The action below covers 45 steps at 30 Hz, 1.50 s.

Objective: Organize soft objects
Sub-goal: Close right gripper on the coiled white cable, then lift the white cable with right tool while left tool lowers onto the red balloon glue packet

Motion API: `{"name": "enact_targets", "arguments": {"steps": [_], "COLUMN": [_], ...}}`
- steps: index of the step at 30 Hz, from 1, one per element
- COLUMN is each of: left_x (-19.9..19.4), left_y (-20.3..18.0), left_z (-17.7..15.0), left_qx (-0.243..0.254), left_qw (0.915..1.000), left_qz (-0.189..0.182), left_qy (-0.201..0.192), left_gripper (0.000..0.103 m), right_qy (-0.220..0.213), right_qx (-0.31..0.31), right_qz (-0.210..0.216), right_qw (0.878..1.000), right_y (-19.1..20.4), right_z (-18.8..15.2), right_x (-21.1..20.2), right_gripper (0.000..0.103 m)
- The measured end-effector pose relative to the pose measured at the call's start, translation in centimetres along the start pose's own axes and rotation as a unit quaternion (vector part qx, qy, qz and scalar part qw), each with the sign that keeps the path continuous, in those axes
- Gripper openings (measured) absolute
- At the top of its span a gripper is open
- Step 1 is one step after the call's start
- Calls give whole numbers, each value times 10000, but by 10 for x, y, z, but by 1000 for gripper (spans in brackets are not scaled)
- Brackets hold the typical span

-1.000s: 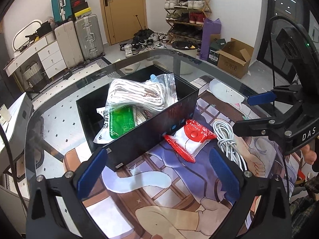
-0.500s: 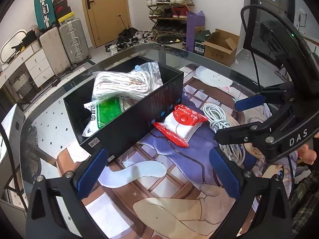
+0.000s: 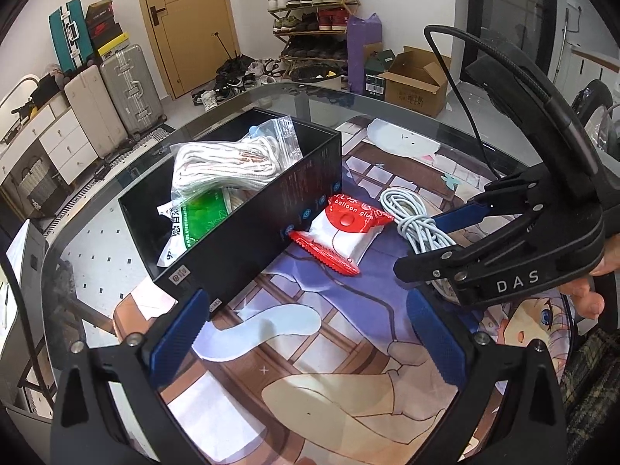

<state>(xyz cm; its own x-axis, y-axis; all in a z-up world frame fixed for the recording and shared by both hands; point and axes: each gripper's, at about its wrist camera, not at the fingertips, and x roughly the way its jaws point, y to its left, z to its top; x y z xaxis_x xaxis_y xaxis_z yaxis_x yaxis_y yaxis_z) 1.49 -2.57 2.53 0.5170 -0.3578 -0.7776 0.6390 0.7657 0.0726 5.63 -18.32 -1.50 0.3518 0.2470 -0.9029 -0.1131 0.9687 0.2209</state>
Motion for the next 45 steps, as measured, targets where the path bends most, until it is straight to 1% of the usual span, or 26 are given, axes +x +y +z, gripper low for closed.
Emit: {"name": "enact_targets", "arguments": {"steps": [6,8,11,13,18,21,25,29,32,35,37,42,45], "left_x": [3,4,4,4,12,19,29,37,45,52,57,68,72], "left_y": [-6,-7,-11,-13,-23,-24,-23,-21,-20,-19,-17,-15,-15], "left_z": [1,1,4,7,17,22,29,34,39,42,42,42,43], "left_qx": [66,78,89,103,230,238,71,-94,-290,-495,-698,-1225,-1490], "left_qw": [10000,10000,9999,9998,9995,9994,9997,9997,9994,9985,9970,9911,9871], "left_qz": [-35,-59,-127,-153,-201,-232,-246,-182,-112,35,173,343,443], "left_qy": [-20,-14,-50,-80,-50,4,44,110,159,225,275,388,388], "left_gripper": [102,102,102,102,102,102,102,102,102,102,102,102,102], "right_qy": [-38,-62,-95,-109,-132,-135,-188,-244,-296,-369,-398,-395,-439], "right_qx": [-80,-96,-45,-55,-125,-217,-282,-367,-384,-422,-462,-587,-647], "right_qz": [46,25,32,0,33,2,-52,-113,-100,-176,-179,-117,-45], "right_qw": [9999,9999,9999,9999,9998,9997,9994,9990,9988,9983,9980,9974,9969], "right_y": [-5,-11,-18,-23,-32,-38,-46,-50,-55,-60,-62,-64,-64], "right_z": [-2,-2,-1,0,3,5,7,12,17,22,25,36,42], "right_x": [-2,-4,-4,-5,-9,-11,-14,-15,-18,-19,-21,-18,-19], "right_gripper": [56,53,45,34,28,28,28,28,28,28,28,28,28]}}
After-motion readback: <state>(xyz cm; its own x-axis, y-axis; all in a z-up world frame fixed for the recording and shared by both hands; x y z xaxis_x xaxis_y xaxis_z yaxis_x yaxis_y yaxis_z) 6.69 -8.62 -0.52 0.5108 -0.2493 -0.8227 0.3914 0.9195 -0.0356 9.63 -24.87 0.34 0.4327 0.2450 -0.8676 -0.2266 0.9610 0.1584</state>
